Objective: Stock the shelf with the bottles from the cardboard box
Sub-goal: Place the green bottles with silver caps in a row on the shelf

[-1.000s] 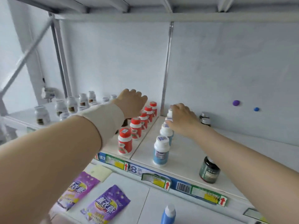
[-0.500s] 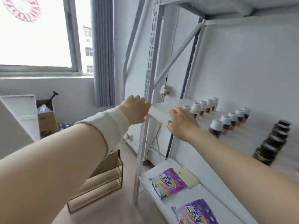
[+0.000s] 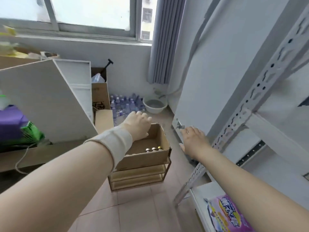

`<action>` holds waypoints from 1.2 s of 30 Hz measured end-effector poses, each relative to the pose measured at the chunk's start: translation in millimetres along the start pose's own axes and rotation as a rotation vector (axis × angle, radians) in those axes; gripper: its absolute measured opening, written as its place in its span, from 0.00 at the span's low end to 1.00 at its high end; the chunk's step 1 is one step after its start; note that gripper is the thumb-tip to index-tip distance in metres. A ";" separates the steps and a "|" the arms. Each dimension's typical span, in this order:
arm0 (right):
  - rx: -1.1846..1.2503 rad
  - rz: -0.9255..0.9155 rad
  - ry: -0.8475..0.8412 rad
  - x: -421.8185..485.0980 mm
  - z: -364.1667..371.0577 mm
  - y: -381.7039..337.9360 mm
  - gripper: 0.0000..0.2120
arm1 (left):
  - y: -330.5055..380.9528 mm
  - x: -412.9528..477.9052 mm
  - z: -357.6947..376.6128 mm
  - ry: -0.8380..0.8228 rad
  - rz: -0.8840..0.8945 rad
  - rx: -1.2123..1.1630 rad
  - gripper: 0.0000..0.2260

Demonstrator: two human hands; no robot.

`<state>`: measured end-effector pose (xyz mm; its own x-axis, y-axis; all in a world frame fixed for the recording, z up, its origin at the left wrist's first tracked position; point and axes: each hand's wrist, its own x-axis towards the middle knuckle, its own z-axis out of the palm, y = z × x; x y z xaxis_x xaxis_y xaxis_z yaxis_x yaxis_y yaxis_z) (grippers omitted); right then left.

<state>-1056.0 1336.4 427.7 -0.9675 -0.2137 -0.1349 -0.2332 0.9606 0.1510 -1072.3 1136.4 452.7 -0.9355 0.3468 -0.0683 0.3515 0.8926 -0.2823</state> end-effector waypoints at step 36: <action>0.142 -0.342 -0.793 451.6 419.5 -18.6 0.39 | 37.0 330.9 495.6 -0.907 -0.858 -1.503 0.29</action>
<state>-1447.8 1296.5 -46.8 -0.4817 -0.3584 -0.7997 -0.4331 0.8907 -0.1382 -1387.1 1141.3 -54.6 -0.4142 -0.0312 -0.9096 -0.8513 0.3670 0.3750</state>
